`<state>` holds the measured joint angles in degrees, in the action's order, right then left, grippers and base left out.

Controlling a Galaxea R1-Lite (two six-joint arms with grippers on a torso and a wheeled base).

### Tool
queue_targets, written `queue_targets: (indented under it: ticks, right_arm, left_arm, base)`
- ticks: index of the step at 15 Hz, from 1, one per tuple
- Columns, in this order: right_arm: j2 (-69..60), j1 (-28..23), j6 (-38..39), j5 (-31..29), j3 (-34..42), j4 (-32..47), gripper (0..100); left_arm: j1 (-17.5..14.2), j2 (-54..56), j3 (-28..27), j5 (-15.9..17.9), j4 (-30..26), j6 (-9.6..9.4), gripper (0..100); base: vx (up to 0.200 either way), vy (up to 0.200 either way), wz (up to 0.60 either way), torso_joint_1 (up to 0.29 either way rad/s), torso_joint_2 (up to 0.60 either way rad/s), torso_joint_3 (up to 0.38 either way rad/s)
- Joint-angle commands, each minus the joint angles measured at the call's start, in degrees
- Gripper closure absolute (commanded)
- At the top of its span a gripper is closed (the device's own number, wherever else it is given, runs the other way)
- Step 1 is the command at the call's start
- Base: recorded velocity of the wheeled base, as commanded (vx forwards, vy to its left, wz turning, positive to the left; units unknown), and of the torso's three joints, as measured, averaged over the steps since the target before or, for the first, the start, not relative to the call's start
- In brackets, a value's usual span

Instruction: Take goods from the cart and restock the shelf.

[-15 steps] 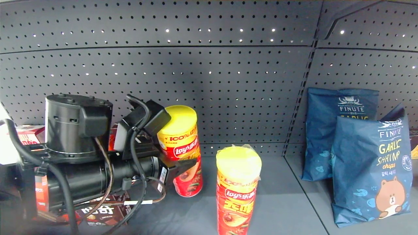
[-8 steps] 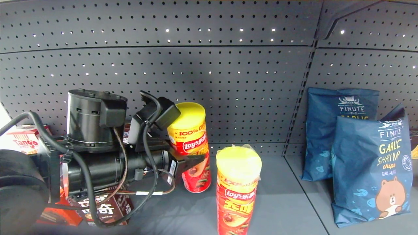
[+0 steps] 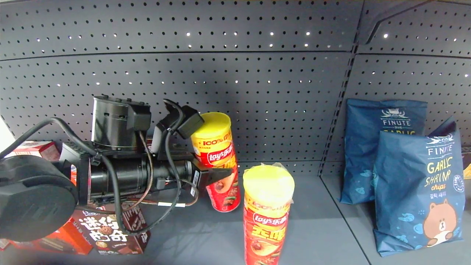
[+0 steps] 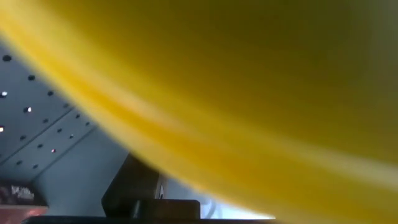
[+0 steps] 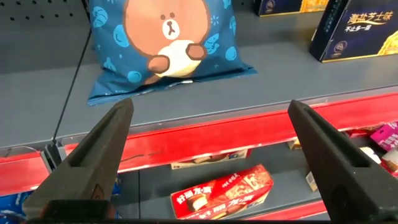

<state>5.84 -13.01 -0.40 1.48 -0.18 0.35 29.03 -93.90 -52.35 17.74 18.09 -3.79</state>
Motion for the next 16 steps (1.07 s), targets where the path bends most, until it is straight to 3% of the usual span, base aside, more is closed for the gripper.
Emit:
queue_targets:
  ticks: [1, 3, 5, 7, 10, 12, 13, 14, 16]
  right_arm:
    - [0.1, 0.0, 0.0, 0.0, 0.0, 0.0, 0]
    - [0.1, 0.0, 0.0, 0.0, 0.0, 0.0, 0]
    - [0.1, 0.0, 0.1, 0.0, 0.0, 0.0, 0]
    - [0.1, 0.0, 0.0, 0.0, 0.0, 0.0, 0]
    - [0.1, 0.0, 0.0, 0.0, 0.0, 0.0, 0]
    - [0.0, 0.0, 0.0, 0.0, 0.0, -0.1, 0]
    - [0.1, 0.0, 0.0, 0.0, 0.0, 0.0, 0]
    - [0.1, 0.0, 0.1, 0.0, 0.0, 0.0, 0]
    - [0.1, 0.0, 0.0, 0.0, 0.0, 0.0, 0]
  left_arm:
    - [-0.7, -0.6, -2.8, 0.3, -2.7, 0.01, 100]
    - [-1.3, -0.7, -4.4, 1.3, -5.3, -0.69, 100]
    - [-5.2, -0.8, -5.5, 3.9, -6.7, -2.62, 100]
    - [-7.1, -2.6, -9.4, 5.8, -8.4, -2.71, 100]
    - [-7.1, -4.4, -13.7, 8.9, -13.3, -2.8, 100]
    - [-6.7, -5.5, -13.7, 9.2, -13.4, -3.5, 100]
    - [-6.7, -7.3, -13.9, 9.2, -13.3, -6.14, 100]
    - [-6.7, -8.6, -14.4, 9.1, -13.3, -7.55, 100]
    - [-6.4, -10.7, -16.3, 9.2, -13.5, -7.9, 100]
  base:
    - [0.0, 0.0, 0.0, 0.0, 0.0, 0.0]
    - [0.0, 0.0, 0.0, 0.0, 0.0, 0.0]
    - [0.0, 0.0, 0.0, 0.0, 0.0, 0.0]
    - [0.0, 0.0, 0.0, 0.0, 0.0, 0.0]
    - [0.0, 0.0, 0.0, 0.0, 0.0, 0.0]
    - [0.0, 0.0, 0.0, 0.0, 0.0, 0.0]
    - [0.0, 0.0, 0.0, 0.0, 0.0, 0.0]
    - [0.0, 0.0, 0.0, 0.0, 0.0, 0.0]
    - [0.0, 0.0, 0.0, 0.0, 0.0, 0.0]
